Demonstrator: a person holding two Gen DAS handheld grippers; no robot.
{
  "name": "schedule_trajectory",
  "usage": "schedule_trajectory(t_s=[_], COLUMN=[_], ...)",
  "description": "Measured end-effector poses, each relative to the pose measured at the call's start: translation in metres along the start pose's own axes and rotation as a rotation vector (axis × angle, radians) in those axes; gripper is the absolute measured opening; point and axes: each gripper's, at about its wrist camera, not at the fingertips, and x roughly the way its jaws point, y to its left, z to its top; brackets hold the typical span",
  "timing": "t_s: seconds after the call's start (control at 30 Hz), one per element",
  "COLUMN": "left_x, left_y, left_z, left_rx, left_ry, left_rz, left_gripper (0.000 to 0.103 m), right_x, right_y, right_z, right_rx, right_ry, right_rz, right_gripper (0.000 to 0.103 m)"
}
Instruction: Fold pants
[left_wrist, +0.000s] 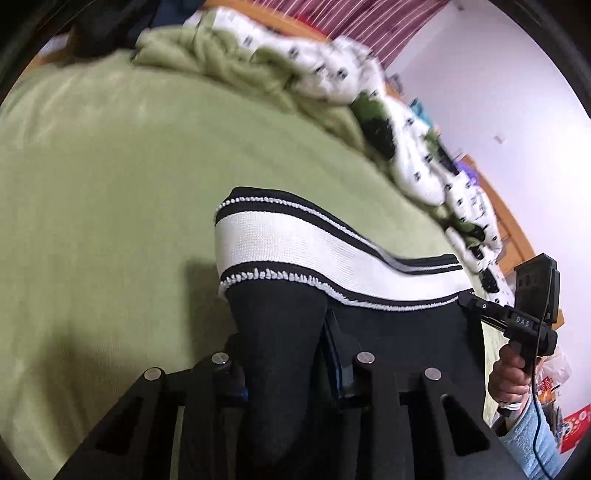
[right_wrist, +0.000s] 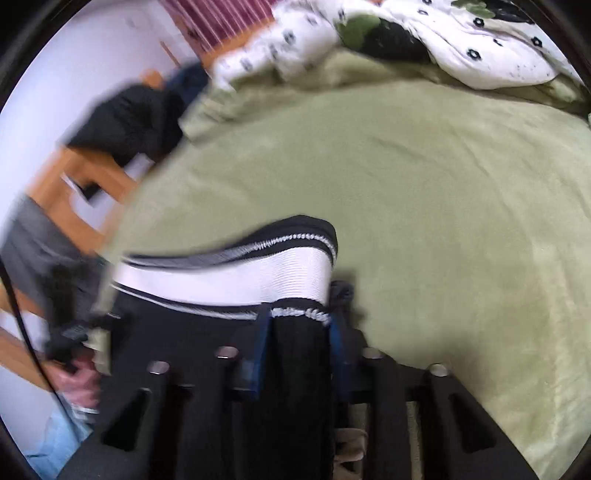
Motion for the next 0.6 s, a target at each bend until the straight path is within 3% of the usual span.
schedule_trajectory(t_s=[0.13, 0.27, 0.33, 0.43, 0.5, 0.57, 0.6], left_x=[-0.003, 0.021, 0.042, 0.054, 0.040, 0.015, 0.003], left_y=[-0.011, -0.007, -0.001, 0.008, 0.006, -0.008, -0.018], left_z=[0.032, 0.059, 0.056, 0.045, 0.041, 0.041, 0.041], left_rx=[0.006, 0.012, 0.008, 0.021, 0.028, 0.094, 0.140], left_ry=[-0.058, -0.041, 0.022, 0.069, 0.056, -0.029, -0.076], left_rz=[-0.044, -0.003, 0.065, 0.156, 0.187, 0.270, 0.272], left_gripper=[0.027, 0.029, 0.036, 0.061, 0.061, 0.059, 0.059], right_x=[0.004, 0.023, 0.044, 0.040, 0.025, 0.009, 0.005], right_y=[0.006, -0.013, -0.021, -0.015, -0.006, 0.003, 0.008], right_z=[0.012, 0.026, 0.021, 0.012, 0.014, 0.013, 0.014], right_rx=[-0.023, 0.022, -0.005, -0.079, -0.124, -0.152, -0.160], right_ry=[-0.036, -0.049, -0.020, -0.027, -0.037, -0.101, -0.130], right_rz=[-0.055, -0.071, -0.149, -0.175, -0.239, -0.289, -0.297], right_gripper=[0.023, 0.024, 0.030, 0.033, 0.037, 0.037, 0.037])
